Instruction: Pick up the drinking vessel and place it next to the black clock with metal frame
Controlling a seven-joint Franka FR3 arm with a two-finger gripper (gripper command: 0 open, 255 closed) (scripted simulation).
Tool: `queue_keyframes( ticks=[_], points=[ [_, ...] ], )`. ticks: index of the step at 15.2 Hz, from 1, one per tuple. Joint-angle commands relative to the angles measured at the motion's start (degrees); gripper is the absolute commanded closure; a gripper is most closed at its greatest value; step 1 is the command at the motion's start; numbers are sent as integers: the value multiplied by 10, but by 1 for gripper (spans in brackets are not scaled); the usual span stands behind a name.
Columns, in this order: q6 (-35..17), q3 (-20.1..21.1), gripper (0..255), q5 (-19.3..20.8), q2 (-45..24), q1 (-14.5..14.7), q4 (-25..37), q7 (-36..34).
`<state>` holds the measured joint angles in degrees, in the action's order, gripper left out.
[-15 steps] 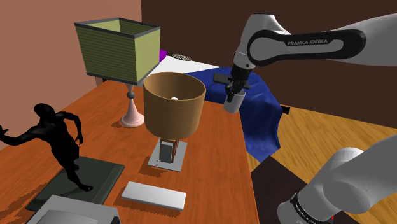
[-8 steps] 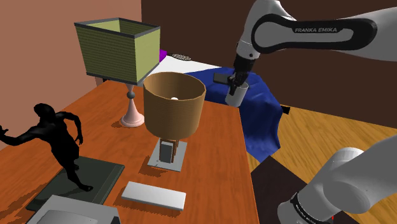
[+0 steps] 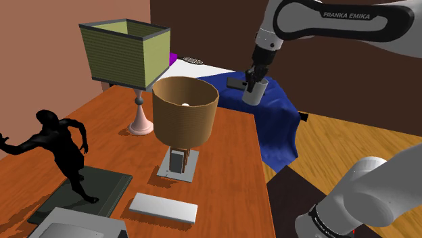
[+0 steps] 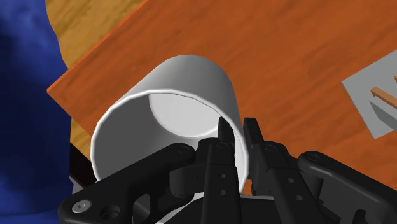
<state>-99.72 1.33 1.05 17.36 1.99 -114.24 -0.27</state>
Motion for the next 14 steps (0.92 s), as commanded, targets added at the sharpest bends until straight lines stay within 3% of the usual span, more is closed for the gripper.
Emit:
queue_keyframes(
  ticks=[1, 14],
  points=[
    [15, 1, 255, 0, -3, 0, 17, -1],
    [29, 109, 255, -39, 70, 60, -41, -156]
  ],
)
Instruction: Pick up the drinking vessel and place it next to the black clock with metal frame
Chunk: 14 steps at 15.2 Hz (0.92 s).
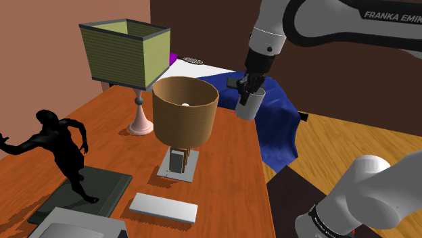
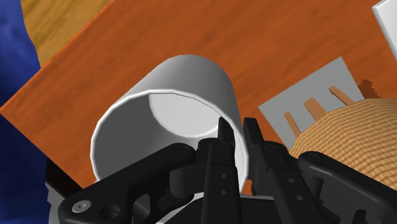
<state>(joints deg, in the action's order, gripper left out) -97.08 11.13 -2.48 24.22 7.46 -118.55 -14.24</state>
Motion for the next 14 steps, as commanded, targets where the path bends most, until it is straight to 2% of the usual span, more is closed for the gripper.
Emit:
queue_keyframes(
  ticks=[1, 7, 14],
  points=[
    [4, 21, 255, -8, 3, 10, 1, -30],
    [10, 83, 255, -30, 4, 38, 10, -113],
    [16, 161, 255, -45, -24, 65, 48, -217]
  ],
)
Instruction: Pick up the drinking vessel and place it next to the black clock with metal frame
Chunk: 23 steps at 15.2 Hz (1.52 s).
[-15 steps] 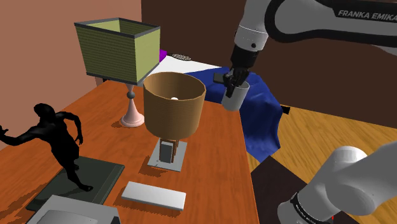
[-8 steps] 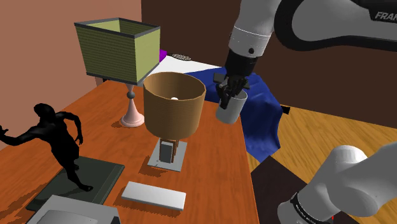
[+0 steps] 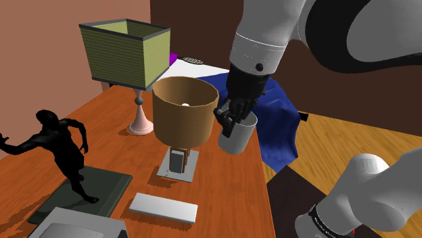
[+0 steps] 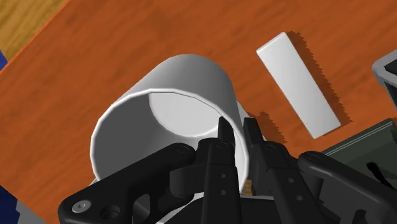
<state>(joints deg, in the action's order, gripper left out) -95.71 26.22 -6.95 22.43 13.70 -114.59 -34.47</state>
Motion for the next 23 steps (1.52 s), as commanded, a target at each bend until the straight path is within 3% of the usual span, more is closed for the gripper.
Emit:
queue_keyframes(
  ticks=[1, 10, 16, 20, 23],
  points=[
    [2, 22, 255, -1, -13, 6, 17, -30],
    [10, 139, 255, 30, -114, 31, 119, -185],
    [28, 220, 255, 110, -236, 68, 224, -314],
    [63, 253, 255, 198, -350, 140, 324, -409],
    [36, 248, 255, 191, -341, 135, 292, -406]
  ],
)
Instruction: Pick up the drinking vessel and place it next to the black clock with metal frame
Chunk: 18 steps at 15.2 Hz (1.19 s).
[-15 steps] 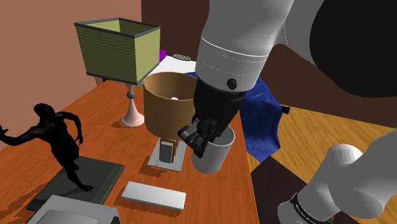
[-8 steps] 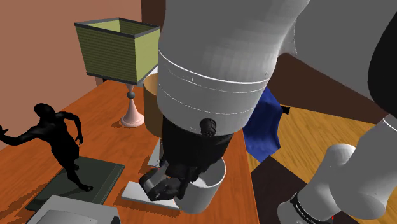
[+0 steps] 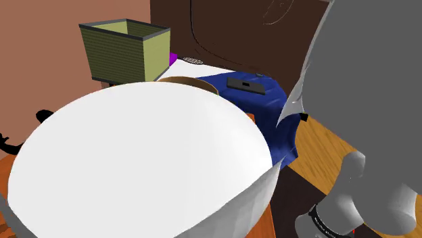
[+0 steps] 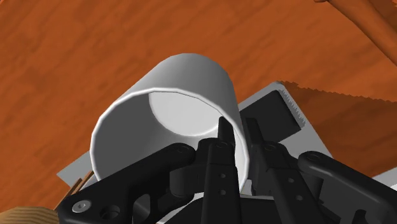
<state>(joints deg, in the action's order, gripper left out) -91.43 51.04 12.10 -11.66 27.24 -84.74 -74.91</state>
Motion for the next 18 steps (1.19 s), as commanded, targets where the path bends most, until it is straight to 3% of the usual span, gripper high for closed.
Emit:
queue_keyframes(
  ticks=[1, 18],
  points=[
    [-15, 0, 255, -1, 2, -2, -16, -2],
    [-147, -5, 255, -1, 7, -17, -152, -10]
  ],
)
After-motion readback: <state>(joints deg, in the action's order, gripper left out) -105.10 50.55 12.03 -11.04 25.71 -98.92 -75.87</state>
